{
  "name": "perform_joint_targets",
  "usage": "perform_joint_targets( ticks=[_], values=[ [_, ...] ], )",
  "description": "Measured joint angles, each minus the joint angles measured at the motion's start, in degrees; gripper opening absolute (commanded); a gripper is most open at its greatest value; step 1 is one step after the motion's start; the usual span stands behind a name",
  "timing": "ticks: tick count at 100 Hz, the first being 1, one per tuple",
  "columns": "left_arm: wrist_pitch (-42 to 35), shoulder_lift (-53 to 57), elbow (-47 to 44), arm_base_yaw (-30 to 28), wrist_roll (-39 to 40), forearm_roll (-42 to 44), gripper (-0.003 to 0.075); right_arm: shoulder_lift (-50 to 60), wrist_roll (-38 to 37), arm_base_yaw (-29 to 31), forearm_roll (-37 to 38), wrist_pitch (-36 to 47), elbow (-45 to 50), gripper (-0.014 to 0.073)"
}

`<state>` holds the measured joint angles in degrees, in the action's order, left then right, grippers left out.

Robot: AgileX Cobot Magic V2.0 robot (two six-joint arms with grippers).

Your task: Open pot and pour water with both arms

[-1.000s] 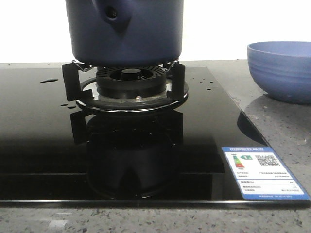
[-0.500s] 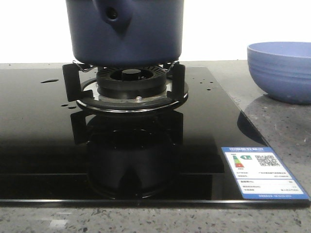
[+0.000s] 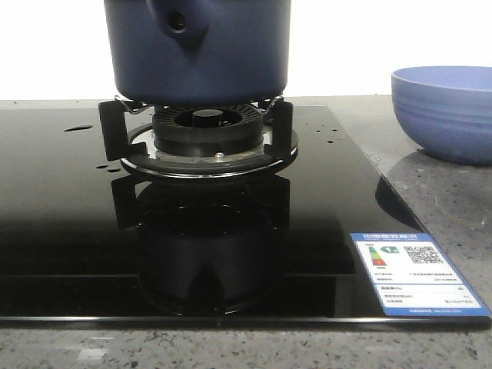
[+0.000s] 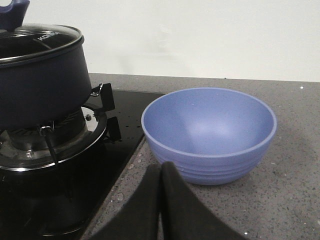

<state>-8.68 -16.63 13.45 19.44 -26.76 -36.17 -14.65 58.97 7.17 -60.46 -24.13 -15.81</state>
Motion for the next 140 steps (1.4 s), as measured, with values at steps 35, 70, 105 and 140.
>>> perform_joint_targets(
  ticks=[35, 70, 105, 140],
  values=[
    [0.0, 0.0, -0.04, 0.0, 0.0, -0.04, -0.0019, 0.0, 0.13, 0.0, 0.0, 0.0, 0.0, -0.0046],
    [7.82, 2.69, -4.3, -9.59, 23.27, 25.15, -0.0019, 0.0, 0.13, 0.0, -0.04, 0.0, 0.0, -0.0046],
    [15.57, 16.86, -13.51, -18.48, 27.89, 30.4, -0.0019, 0.0, 0.13, 0.0, -0.13, 0.0, 0.0, -0.0046],
    [22.35, 16.85, -13.51, -16.99, 28.02, 30.48, -0.0019, 0.0, 0.13, 0.0, -0.13, 0.13, 0.12, -0.0046]
  ],
)
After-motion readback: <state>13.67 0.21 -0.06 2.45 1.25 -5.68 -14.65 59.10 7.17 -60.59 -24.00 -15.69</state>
